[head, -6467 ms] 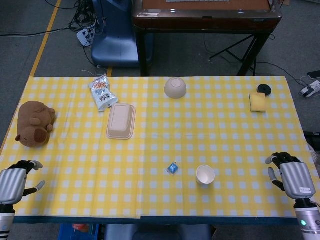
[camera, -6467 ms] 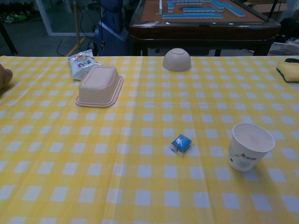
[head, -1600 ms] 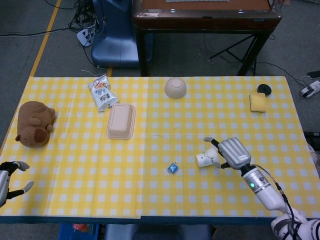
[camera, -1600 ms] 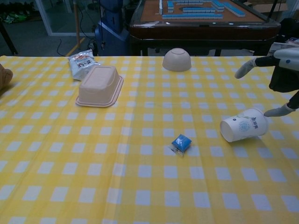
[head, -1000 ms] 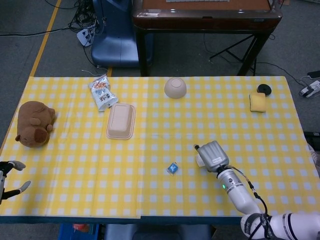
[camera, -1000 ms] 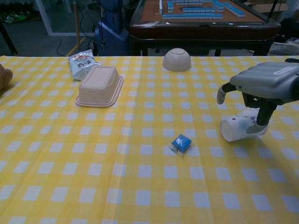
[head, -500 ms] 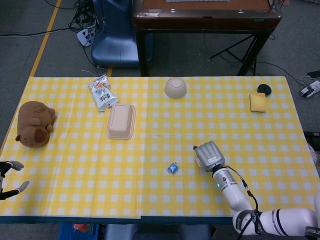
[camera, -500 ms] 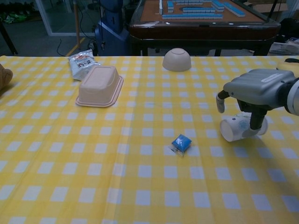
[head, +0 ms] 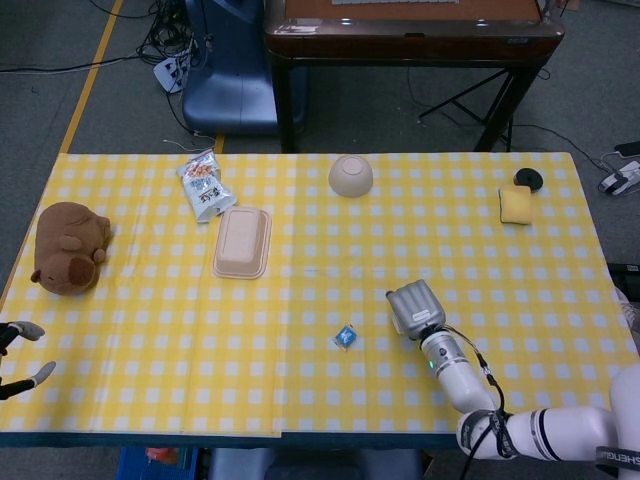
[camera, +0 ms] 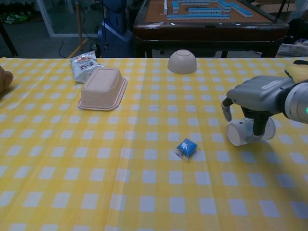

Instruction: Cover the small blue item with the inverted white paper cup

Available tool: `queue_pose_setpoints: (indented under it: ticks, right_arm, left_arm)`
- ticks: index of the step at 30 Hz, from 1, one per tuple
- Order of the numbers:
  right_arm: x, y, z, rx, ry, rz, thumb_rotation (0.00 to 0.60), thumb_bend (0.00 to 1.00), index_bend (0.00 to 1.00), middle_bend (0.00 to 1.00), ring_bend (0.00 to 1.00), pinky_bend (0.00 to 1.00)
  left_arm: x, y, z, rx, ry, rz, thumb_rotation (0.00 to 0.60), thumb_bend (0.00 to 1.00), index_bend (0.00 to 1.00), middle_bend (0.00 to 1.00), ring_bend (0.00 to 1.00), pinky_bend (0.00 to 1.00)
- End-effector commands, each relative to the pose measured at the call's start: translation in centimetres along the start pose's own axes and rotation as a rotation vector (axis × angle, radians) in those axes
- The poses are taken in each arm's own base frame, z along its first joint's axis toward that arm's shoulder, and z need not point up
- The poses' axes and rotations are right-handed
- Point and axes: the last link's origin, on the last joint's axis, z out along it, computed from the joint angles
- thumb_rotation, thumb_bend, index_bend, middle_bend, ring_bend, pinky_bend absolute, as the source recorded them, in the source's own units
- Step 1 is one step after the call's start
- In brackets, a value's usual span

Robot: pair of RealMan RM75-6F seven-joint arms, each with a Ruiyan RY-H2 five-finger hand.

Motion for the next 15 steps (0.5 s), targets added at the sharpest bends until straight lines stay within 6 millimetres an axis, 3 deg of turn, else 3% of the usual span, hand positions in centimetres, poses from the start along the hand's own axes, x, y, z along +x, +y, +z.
queue_pose_setpoints:
  ticks: [1,5,15]
  right_arm:
    - [0.0,-0.1,0.2,0.001,-0.004,-0.003,0.6,0.07,0.44,1.0,1.0,1.0]
    - [0.0,-0.2,0.3,0.003,0.001,0.002,0.6,0.09,0.54,1.0,1.0,1.0]
    - [1.2,0.7,-0.9,0.165,0.205,0.332,0.6,0.12,0.55,1.0,1.0,1.0]
  left_arm:
    - [0.0,0.0,0.0,0.001,0.0,0.0,0.6,0.17,0.53,0.48,0.38,0.51]
    - [0.0,0.0,0.0,0.001,-0.001,0.0,0.6,0.17,0.53,0.48,0.38,0.51]
    - [0.0,-0.1,0.1,0.002,-0.003,0.0,0.6,0.17,0.53,0.48,0.38,0.51]
